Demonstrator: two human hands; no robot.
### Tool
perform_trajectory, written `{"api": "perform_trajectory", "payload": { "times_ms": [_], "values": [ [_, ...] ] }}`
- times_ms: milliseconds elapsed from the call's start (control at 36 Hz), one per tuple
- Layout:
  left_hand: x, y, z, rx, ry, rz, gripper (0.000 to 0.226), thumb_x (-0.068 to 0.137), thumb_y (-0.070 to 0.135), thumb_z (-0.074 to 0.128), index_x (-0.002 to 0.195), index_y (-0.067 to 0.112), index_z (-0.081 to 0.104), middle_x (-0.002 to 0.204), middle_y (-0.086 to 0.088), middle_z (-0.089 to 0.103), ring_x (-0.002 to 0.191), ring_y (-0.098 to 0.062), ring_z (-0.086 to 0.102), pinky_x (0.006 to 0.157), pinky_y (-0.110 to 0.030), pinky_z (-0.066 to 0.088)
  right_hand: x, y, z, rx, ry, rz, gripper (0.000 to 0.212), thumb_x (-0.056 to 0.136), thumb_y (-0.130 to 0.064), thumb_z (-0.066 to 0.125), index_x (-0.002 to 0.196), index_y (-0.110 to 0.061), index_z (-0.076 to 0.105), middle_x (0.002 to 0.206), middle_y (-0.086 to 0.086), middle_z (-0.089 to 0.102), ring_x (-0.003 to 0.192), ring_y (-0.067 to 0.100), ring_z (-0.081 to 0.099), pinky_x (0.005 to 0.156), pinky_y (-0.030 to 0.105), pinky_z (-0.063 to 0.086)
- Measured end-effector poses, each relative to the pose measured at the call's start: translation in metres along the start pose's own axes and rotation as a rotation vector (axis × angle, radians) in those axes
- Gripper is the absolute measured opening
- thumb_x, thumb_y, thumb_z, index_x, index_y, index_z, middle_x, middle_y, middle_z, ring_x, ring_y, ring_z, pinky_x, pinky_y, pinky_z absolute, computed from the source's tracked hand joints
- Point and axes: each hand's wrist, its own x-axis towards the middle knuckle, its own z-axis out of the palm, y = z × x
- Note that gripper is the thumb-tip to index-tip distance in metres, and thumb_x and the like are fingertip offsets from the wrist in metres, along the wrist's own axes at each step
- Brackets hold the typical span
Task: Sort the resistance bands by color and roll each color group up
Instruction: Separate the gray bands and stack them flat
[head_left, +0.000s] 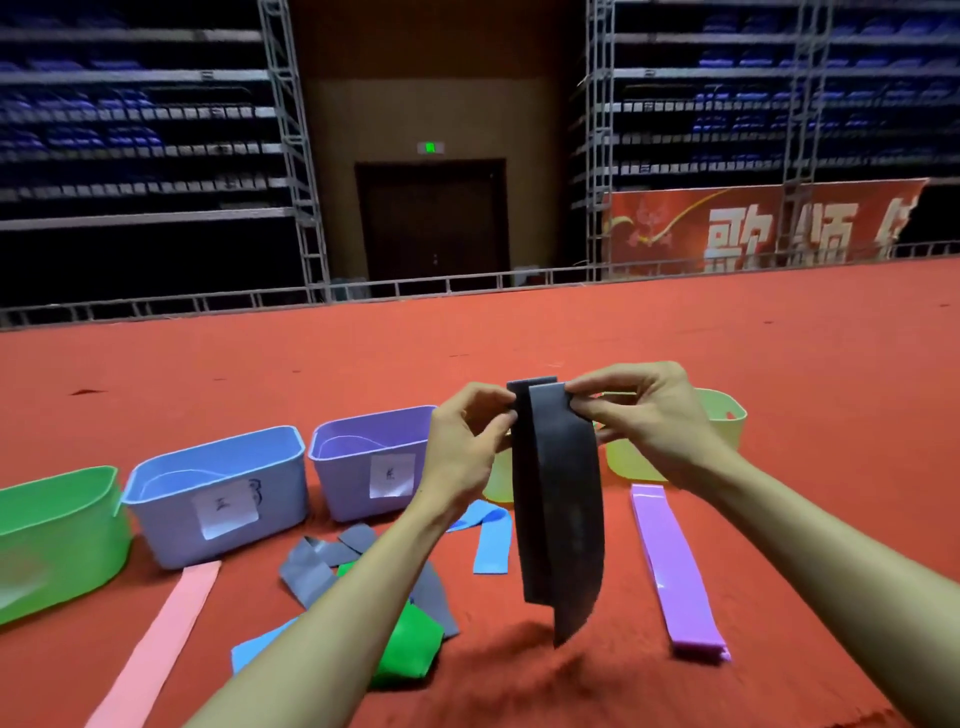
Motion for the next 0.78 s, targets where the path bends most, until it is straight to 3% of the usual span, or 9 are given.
{"api": "perform_trajectory", "payload": {
  "times_ms": [278, 500, 639, 778],
  "values": [
    [-0.005, 0.025, 0.001, -0.125, -0.061, -0.035, 0.031, 0.090, -0.010, 0.056, 0.078, 0.019, 0.059, 0.078, 0.000, 0.068, 0.079, -0.013, 0.066, 0.070, -0.036, 0.058, 0.004, -0.004, 0.013, -0.058, 0.049, -0.046, 0.023, 0.078, 0.006, 0.071, 0.079, -0.016, 0.074, 0.071, -0.004, 0.073, 0.068, 0.011, 0.069, 0.057, 0.030, 0.059],
    [-0.006, 0.030, 0.001, -0.099, -0.090, -0.064, 0.032, 0.092, -0.002, 0.058, 0.108, 0.026, 0.063, 0.101, -0.011, 0.070, 0.097, -0.021, 0.069, 0.074, -0.034, 0.058, 0.003, -0.009, 0.010, -0.040, 0.066, -0.047, 0.020, 0.078, 0.008, 0.071, 0.078, -0.012, 0.073, 0.070, 0.002, 0.073, 0.067, 0.013, 0.067, 0.056, 0.028, 0.057],
    [-0.008, 0.034, 0.003, -0.090, -0.112, -0.042, 0.029, 0.093, -0.003, 0.056, 0.110, 0.019, 0.065, 0.107, -0.006, 0.071, 0.101, -0.020, 0.068, 0.076, -0.034, 0.058, 0.001, -0.010, 0.010, -0.007, 0.079, -0.041, 0.017, 0.077, 0.008, 0.071, 0.078, -0.009, 0.072, 0.073, 0.008, 0.074, 0.069, 0.018, 0.068, 0.059, 0.034, 0.059],
    [-0.009, 0.036, 0.005, -0.076, -0.130, -0.048, 0.025, 0.094, -0.004, 0.055, 0.111, 0.013, 0.064, 0.107, -0.005, 0.071, 0.100, -0.017, 0.068, 0.075, -0.032, 0.058, 0.000, -0.010, 0.009, -0.005, 0.073, -0.039, 0.019, 0.077, 0.009, 0.071, 0.077, -0.011, 0.072, 0.071, 0.005, 0.073, 0.067, 0.017, 0.068, 0.056, 0.029, 0.057]
  ]
}}
